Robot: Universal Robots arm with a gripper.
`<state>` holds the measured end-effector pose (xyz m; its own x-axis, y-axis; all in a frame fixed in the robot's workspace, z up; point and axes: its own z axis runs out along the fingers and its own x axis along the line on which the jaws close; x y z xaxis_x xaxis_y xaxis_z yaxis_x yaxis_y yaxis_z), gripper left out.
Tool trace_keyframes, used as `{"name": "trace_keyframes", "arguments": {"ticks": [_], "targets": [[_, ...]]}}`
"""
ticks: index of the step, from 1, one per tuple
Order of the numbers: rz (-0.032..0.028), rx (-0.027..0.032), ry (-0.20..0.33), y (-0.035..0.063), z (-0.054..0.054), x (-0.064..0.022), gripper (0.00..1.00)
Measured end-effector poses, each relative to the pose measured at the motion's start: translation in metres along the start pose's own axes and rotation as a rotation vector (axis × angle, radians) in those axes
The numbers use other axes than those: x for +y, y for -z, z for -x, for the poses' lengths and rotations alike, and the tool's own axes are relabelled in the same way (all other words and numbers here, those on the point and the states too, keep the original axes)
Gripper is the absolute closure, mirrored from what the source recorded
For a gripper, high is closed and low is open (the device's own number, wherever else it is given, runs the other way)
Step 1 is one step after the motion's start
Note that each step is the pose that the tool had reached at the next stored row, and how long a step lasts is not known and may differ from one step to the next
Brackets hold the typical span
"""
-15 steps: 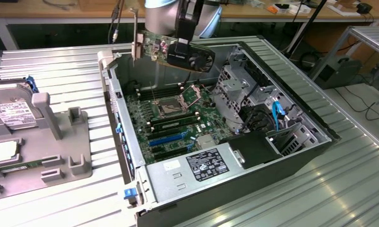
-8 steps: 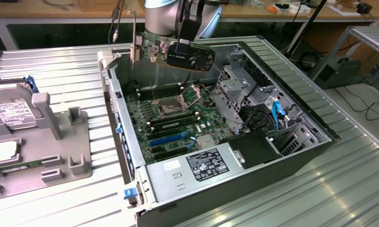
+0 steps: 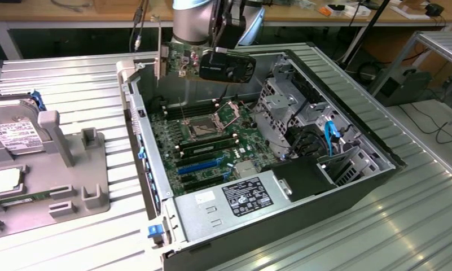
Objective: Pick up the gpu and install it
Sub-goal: 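Insert the gpu into the slot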
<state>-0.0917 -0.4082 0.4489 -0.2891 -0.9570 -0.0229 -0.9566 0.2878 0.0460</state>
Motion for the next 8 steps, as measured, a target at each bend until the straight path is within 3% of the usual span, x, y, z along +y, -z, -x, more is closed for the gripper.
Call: {"name": "trace_keyframes", "arguments": {"ticks": [8], "targets": [[0.0025,0.0051,0.111,0.0000,0.0000,0.0000,0.73]]}}
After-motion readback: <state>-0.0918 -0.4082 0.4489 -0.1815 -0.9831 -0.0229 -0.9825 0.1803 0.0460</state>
